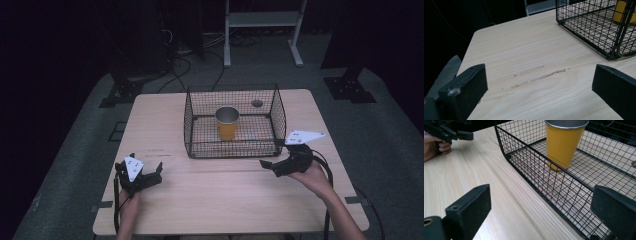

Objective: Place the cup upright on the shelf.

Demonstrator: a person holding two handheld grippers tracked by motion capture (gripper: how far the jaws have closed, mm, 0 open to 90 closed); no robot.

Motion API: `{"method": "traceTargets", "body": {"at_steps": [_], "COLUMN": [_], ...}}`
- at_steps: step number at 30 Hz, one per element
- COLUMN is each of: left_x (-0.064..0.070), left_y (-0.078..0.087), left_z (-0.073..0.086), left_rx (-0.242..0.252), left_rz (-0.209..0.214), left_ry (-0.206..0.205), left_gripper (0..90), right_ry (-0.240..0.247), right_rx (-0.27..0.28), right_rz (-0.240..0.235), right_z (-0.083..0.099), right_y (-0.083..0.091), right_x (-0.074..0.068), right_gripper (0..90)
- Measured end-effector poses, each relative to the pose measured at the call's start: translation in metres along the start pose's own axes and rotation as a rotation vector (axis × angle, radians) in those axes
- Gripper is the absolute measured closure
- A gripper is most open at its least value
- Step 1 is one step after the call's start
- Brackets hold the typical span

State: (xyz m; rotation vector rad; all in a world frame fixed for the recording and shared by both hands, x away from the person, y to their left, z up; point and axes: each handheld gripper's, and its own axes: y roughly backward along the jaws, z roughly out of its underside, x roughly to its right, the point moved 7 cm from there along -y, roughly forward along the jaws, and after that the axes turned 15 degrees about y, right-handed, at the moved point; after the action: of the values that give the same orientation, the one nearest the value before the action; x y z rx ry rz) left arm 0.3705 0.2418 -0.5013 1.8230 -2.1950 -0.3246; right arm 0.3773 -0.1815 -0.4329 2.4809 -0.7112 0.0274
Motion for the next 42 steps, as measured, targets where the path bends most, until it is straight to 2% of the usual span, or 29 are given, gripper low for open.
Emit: {"method": "traceTargets", "body": {"at_steps": [7,19,30,35,42], "left_x": [0.0,0.0,0.0,0.0,0.0], "left_y": [0.0,0.0,0.0,0.0,0.0], "left_z": [0.0,0.0,0.0,0.0,0.0], "left_rx": [0.0,0.0,0.0,0.0,0.0], "left_rz": [-0.001,-0.001,-0.002,-0.002,-0.003], "left_ry": [0.001,0.001,0.003,0.004,0.004], "left_gripper": [0.0,0.0,0.0,0.0,0.0], "right_ry": [-0.002,-0.054,-0.077,-0.072,-0.096], "right_rx": [0.009,0.021,0.033,0.031,0.032], "right_rz": [0.016,0.034,0.05,0.064,0.069], "right_z": [0.005,0.023,0.031,0.035,0.044], "right_y": [0.006,0.014,0.019,0.02,0.022], "right_x": [-0.003,-0.001,-0.001,-0.002,-0.005], "right_gripper": [2.5,2.5,2.5,2.5,2.5]}}
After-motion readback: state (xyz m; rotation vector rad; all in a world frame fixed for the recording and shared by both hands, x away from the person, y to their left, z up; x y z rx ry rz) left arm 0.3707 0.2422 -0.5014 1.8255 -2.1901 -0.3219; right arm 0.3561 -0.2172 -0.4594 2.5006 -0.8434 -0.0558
